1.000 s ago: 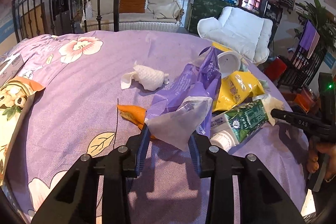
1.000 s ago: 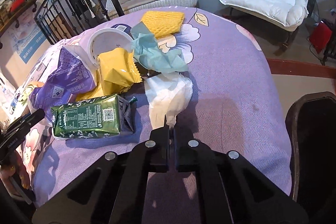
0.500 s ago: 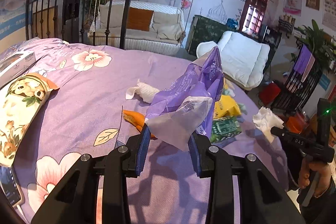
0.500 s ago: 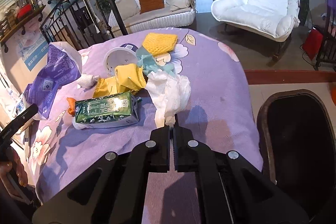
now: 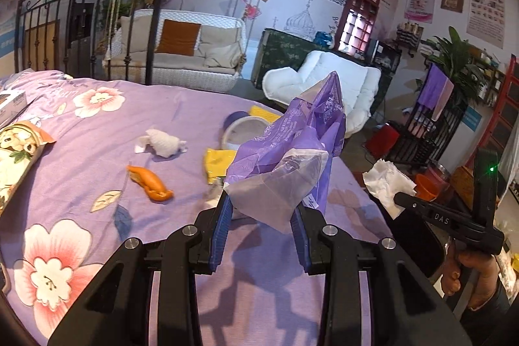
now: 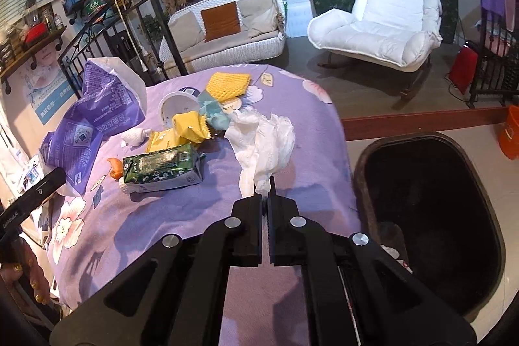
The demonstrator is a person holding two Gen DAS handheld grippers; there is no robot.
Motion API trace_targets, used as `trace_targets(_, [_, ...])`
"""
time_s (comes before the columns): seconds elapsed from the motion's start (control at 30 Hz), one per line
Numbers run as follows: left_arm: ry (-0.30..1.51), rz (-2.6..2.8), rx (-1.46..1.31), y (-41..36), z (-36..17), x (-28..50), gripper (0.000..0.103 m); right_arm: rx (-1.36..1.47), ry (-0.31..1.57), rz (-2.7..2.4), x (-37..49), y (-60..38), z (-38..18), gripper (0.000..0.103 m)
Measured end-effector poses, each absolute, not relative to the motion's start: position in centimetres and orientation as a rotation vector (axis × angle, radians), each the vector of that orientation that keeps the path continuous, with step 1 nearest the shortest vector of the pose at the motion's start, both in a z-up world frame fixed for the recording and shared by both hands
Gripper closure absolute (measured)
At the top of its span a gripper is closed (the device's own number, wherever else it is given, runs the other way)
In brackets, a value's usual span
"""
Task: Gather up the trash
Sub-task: 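Carry the purple bag and tissue over the black bin with both tools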
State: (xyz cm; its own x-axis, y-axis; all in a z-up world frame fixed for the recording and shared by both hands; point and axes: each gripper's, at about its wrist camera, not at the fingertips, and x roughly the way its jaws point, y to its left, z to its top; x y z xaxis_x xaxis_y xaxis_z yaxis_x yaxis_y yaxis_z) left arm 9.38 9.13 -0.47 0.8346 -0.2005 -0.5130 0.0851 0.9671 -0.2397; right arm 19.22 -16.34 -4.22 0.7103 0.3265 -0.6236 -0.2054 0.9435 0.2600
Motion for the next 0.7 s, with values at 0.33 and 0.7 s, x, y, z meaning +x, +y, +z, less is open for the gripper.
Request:
trace_targets(0.33, [0.578, -0.265, -0.196, 4.3, -1.0, 10.2, 0.068, 0.196, 0.693, 0.171, 16.0, -21.9, -4.3, 0.099])
trace_targets(0.7, [0.613, -0.374, -0.149, -1.8, -1.8, 10.7, 0.068, 0.253, 0.748, -0.005, 15.2, -28.8, -6.7, 0.099])
